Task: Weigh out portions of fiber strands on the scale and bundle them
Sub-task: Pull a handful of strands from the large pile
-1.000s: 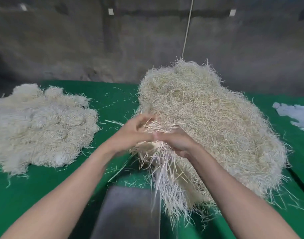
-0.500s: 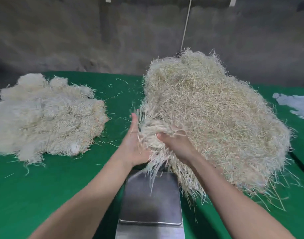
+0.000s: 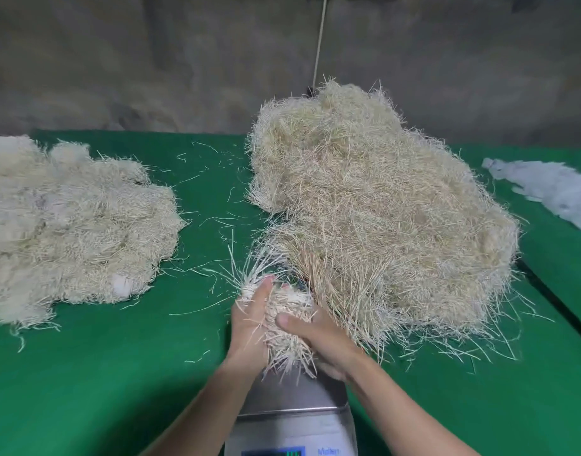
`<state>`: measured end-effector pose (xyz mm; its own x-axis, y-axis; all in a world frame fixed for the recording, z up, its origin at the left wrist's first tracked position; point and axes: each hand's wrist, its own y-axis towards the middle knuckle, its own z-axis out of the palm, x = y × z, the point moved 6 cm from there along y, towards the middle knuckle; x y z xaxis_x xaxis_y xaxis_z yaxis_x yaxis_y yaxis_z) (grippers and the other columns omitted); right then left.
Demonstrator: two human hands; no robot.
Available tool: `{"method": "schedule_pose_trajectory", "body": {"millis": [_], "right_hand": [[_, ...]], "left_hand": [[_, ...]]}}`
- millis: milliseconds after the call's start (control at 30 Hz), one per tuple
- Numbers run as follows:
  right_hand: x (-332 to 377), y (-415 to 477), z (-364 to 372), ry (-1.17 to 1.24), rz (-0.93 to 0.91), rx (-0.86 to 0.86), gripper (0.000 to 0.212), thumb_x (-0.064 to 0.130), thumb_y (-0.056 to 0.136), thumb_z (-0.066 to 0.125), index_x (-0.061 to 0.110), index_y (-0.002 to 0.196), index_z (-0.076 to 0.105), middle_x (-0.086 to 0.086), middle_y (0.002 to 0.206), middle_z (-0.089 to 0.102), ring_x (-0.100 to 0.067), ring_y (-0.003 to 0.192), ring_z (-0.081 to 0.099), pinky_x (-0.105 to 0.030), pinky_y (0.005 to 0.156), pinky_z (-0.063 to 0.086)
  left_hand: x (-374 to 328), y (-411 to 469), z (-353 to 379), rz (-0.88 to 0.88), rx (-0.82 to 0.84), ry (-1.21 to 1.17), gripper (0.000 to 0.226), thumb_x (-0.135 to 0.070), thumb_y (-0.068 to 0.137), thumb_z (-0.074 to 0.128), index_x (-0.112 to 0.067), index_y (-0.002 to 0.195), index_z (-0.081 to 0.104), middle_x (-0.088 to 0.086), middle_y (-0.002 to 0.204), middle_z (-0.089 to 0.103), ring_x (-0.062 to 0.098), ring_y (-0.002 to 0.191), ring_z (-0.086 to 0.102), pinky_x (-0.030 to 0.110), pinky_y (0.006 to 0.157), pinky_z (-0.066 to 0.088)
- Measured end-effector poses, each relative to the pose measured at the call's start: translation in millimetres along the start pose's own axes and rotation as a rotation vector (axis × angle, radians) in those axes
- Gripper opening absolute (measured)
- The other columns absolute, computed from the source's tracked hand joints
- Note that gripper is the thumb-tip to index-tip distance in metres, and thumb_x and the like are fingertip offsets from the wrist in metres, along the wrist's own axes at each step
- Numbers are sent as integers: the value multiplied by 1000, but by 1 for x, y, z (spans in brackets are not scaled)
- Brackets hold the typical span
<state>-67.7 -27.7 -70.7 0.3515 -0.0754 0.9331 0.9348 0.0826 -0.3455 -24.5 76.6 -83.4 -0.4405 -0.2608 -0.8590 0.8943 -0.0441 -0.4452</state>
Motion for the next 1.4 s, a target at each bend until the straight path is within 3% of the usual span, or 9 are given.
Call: {"method": "schedule_pose_trajectory", "body": {"millis": [67, 100, 133, 300, 433, 667, 833, 1233, 1400], "right_hand": [[-16, -3, -4, 82, 126, -14, 128, 48, 54, 82, 20, 149, 0, -9, 155, 14, -21, 140, 20, -41, 113, 19], [-19, -4, -9, 92, 149, -39, 120, 47, 56, 81, 18, 148, 8, -10, 154, 20, -25, 140, 22, -41, 113, 19], [-21, -5, -14, 79, 162, -43, 104, 45, 63, 77, 20, 145, 17, -9, 152, 26, -24, 140, 25, -39, 113, 19], [-21, -3, -46, -11, 200, -161, 32, 30, 80, 67, 19, 109, 58, -4, 141, 46, -24, 133, 39, -34, 110, 27], [-22, 0, -47, -117, 192, -189, 60, 25, 82, 69, 7, 133, 42, -10, 141, 45, -24, 120, 50, -32, 105, 34], [-28, 0, -57, -307, 51, -242, 50, 18, 79, 75, 26, 121, 48, -6, 135, 47, -22, 117, 52, -37, 102, 42], [-38, 0, -60, -437, 64, -284, 43, 24, 82, 71, 24, 118, 49, 5, 85, 59, -12, 68, 61, -22, 66, 50], [-30, 3, -58, -558, -6, -236, 46, 36, 78, 74, 26, 117, 52, 3, 119, 53, -17, 92, 66, -38, 88, 53], [-11, -4, -64, -492, -62, -238, 60, 35, 73, 78, 27, 125, 49, 4, 139, 36, 2, 73, 63, -6, 57, 47]], "left_hand": [[6, -3, 4, 46, 68, 37, 90, -60, 71, 68, -4, 136, 41, 33, 132, 44, 36, 117, 54, 61, 67, 35], [5, -5, 5, 87, 92, 80, 84, -62, 70, 66, -10, 132, 43, 24, 135, 46, 28, 115, 57, 40, 72, 52], [5, -5, 5, 98, 112, 143, 85, -64, 69, 65, -14, 133, 41, 12, 137, 48, 20, 116, 56, 41, 99, 42], [1, -2, 1, -38, 390, 192, 73, -76, 65, 56, -32, 123, 59, 0, 137, 53, 17, 126, 48, 49, 109, 30], [2, 0, -3, 148, 306, 516, 12, -45, 89, 53, -42, 99, 59, -21, 106, 57, 5, 109, 52, 19, 91, 40], [13, 10, -22, 250, 17, 824, 17, -17, 90, 63, -13, 106, 59, 3, 82, 60, 11, 49, 45, 17, 43, 34], [-3, 0, -33, 325, -19, 690, 20, -5, 87, 61, -17, 101, 69, -10, 96, 66, 15, 70, 61, 20, 67, 51], [-6, -13, -33, 385, 141, 956, 28, -18, 84, 65, -35, 106, 67, -28, 112, 57, 3, 115, 52, 45, 112, 29], [-33, -26, -34, 482, 16, 898, 27, -22, 81, 59, -46, 95, 60, -18, 121, 58, 11, 126, 42, 53, 113, 17]]}}
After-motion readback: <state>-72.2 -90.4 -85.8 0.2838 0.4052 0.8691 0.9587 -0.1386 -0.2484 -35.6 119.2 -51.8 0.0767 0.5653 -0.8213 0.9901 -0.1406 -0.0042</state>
